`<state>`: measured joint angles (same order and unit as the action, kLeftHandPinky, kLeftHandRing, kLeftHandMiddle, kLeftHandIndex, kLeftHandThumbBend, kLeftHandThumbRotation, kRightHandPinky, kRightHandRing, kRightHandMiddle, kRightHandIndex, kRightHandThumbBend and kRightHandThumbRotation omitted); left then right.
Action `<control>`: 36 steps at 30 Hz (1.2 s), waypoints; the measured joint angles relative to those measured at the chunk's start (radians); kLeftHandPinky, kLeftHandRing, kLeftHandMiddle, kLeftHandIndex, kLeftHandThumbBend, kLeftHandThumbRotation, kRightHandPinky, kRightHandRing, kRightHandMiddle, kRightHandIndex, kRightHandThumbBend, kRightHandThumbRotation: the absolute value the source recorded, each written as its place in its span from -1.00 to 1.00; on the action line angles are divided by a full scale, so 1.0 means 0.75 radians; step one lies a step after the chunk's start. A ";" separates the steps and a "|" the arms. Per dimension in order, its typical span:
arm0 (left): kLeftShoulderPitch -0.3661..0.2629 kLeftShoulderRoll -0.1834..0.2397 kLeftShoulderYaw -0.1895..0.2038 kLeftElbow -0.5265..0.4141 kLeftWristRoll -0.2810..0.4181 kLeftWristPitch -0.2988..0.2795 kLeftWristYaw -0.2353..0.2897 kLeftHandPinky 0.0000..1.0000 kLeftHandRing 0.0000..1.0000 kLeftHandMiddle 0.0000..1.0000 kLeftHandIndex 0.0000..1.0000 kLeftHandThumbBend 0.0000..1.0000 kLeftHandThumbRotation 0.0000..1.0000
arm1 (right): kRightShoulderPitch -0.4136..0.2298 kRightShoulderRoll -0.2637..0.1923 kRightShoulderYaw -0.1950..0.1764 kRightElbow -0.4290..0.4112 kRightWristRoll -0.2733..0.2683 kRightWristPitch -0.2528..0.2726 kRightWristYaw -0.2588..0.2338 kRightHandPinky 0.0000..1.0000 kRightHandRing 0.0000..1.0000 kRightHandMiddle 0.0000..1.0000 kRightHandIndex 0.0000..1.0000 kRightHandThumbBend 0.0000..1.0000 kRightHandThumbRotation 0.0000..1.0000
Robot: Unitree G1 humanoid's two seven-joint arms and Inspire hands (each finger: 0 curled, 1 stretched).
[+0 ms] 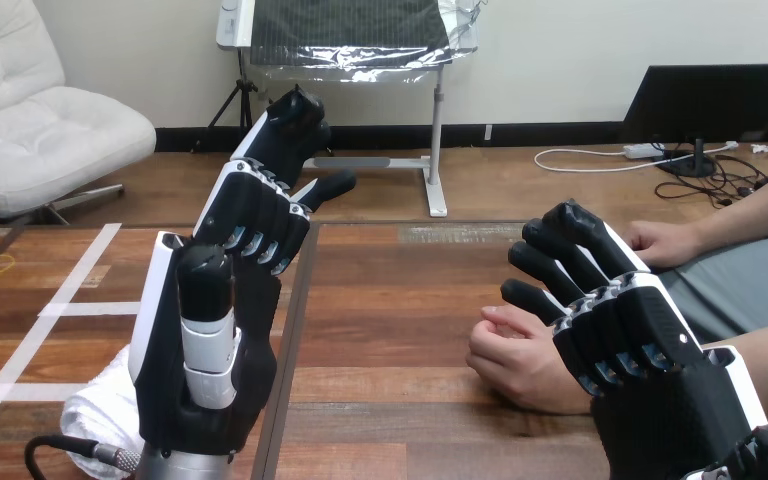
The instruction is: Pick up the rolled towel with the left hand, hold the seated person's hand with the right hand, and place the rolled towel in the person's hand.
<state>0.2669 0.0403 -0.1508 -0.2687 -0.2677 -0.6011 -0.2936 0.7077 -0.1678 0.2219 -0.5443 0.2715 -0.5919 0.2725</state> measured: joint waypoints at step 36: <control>0.000 0.001 0.011 0.000 0.068 0.020 0.045 0.63 0.85 0.84 0.80 0.41 0.88 | 0.001 0.000 0.000 0.000 -0.005 0.002 -0.001 0.69 0.78 0.78 0.77 1.00 1.00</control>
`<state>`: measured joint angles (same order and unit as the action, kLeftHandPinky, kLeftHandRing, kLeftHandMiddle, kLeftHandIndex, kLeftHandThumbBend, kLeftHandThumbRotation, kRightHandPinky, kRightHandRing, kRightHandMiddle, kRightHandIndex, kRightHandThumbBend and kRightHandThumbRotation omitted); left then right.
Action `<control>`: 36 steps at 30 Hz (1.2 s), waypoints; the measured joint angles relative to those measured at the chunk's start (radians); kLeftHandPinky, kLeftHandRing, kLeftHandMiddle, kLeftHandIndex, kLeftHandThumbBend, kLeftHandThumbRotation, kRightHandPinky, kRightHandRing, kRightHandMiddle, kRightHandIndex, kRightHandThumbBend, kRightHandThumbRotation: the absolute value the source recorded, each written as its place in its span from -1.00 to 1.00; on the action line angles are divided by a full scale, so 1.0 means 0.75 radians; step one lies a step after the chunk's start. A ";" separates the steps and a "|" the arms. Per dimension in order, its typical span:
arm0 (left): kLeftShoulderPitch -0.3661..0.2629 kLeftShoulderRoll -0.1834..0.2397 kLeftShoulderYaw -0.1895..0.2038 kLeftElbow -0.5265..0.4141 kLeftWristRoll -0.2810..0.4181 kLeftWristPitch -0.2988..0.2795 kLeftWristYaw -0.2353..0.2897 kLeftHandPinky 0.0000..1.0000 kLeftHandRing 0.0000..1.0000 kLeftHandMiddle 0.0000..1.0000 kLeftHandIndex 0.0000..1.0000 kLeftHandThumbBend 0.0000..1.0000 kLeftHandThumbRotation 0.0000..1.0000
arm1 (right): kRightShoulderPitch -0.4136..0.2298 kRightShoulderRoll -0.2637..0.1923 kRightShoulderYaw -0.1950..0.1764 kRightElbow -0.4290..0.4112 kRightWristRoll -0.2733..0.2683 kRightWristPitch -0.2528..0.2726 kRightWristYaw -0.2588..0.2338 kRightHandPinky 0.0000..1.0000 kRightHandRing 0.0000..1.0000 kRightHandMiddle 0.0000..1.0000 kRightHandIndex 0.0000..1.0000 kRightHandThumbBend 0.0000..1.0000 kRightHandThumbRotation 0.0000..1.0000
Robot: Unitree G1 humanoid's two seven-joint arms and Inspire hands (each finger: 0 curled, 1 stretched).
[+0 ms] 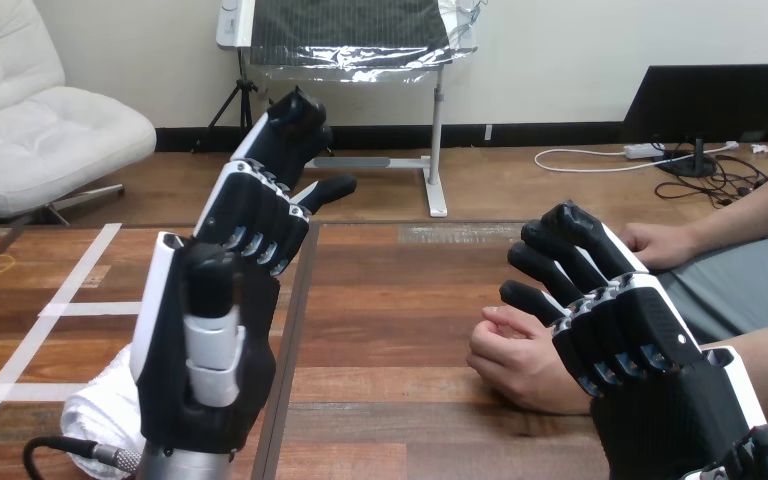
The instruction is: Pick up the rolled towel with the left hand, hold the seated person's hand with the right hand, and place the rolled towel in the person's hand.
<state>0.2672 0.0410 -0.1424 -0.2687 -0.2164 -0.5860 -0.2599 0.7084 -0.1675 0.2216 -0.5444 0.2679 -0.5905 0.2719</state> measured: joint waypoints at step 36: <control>0.000 0.026 0.141 0.016 0.535 0.260 0.290 1.00 1.00 1.00 1.00 1.00 -0.48 | -0.001 0.004 0.000 0.000 -0.003 0.000 0.000 0.69 0.77 0.77 0.76 1.00 1.00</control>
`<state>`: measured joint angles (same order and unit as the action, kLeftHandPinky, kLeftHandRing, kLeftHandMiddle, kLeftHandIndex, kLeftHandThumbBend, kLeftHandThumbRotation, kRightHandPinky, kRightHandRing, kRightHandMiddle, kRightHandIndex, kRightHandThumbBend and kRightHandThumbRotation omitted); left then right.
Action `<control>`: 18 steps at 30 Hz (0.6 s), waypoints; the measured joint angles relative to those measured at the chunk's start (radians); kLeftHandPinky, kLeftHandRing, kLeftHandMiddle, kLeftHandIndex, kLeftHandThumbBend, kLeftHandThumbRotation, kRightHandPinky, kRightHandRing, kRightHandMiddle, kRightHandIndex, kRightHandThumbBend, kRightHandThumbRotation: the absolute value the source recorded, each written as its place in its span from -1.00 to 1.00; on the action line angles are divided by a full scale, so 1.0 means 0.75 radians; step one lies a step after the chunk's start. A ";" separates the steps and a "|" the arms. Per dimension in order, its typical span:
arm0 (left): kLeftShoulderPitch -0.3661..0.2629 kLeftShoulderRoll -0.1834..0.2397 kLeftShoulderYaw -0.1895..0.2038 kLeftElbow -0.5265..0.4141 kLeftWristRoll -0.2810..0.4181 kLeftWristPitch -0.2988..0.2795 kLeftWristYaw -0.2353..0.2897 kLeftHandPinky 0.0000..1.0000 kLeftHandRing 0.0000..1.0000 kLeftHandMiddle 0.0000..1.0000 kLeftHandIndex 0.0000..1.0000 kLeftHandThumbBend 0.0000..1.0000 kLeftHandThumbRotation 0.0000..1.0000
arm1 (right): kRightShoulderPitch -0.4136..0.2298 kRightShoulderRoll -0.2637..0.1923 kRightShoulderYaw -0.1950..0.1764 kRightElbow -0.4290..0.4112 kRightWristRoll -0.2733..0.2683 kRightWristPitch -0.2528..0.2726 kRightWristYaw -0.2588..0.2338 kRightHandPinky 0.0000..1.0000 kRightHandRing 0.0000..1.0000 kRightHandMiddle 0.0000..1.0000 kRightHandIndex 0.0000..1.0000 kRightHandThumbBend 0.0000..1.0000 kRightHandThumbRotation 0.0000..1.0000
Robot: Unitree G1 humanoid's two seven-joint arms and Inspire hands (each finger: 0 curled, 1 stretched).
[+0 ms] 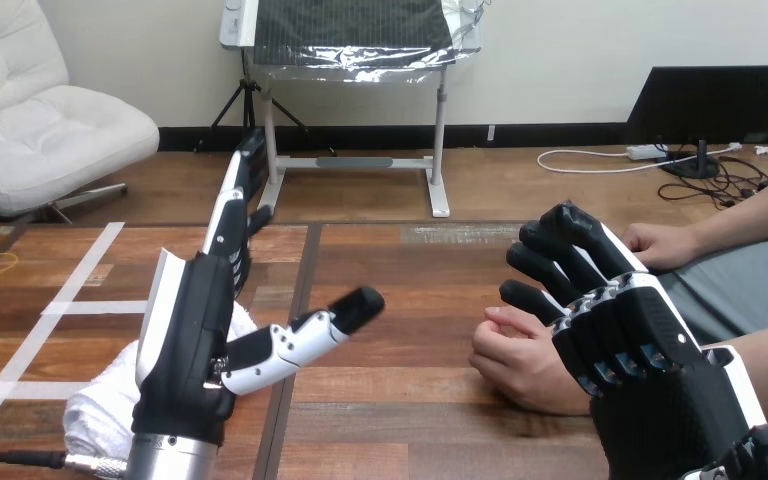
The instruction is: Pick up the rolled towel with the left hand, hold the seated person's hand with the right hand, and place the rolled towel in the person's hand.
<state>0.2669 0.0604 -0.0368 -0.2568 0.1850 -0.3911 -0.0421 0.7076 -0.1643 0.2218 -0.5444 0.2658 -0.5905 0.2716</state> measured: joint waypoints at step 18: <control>-0.005 0.022 0.036 0.000 0.371 0.211 0.175 0.61 0.93 1.00 0.97 0.99 -0.56 | 0.000 0.001 0.000 0.000 -0.002 0.000 0.002 0.69 0.77 0.77 0.76 1.00 1.00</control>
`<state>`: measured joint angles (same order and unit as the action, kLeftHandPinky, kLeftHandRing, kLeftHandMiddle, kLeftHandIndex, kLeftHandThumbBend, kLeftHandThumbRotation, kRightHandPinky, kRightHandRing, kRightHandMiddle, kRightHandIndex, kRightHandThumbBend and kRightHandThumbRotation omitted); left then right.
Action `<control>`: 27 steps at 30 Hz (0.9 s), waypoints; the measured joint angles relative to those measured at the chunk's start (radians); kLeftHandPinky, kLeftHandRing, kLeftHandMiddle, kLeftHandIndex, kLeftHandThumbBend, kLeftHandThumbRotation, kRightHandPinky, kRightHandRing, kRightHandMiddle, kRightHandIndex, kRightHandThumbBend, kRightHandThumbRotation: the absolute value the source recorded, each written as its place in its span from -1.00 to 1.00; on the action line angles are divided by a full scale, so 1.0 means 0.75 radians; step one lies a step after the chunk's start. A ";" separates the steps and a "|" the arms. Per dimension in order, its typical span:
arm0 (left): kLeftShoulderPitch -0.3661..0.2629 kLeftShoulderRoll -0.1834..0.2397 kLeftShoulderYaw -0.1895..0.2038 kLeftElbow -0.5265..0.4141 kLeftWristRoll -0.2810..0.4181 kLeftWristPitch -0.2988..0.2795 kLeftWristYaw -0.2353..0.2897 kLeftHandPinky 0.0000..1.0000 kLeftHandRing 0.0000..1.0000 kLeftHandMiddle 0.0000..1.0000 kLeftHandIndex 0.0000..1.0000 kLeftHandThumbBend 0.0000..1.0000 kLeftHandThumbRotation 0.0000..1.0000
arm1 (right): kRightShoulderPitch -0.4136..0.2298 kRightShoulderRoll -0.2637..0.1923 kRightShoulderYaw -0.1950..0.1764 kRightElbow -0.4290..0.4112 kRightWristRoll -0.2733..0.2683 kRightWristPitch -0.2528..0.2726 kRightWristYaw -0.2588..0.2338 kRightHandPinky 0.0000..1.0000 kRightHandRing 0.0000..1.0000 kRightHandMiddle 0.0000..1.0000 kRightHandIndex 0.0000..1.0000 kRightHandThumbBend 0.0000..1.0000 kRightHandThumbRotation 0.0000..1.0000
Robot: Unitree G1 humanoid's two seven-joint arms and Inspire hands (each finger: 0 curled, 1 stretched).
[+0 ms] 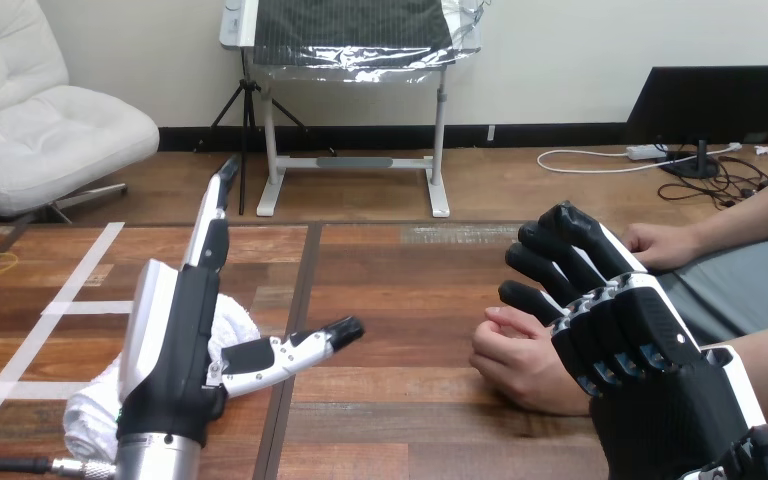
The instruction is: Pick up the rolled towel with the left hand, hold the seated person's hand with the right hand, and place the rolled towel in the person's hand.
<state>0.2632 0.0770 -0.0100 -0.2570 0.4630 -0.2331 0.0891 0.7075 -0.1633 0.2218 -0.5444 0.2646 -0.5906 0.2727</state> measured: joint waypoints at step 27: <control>-0.031 0.052 0.010 0.029 0.406 0.365 0.175 0.64 0.87 0.93 0.89 1.00 -0.66 | 0.000 0.000 0.001 0.000 0.000 0.000 0.000 0.69 0.75 0.74 0.74 1.00 1.00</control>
<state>0.2398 0.1163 -0.0024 -0.2355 0.7674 0.0405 0.2206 0.7074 -0.1634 0.2222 -0.5444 0.2646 -0.5905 0.2728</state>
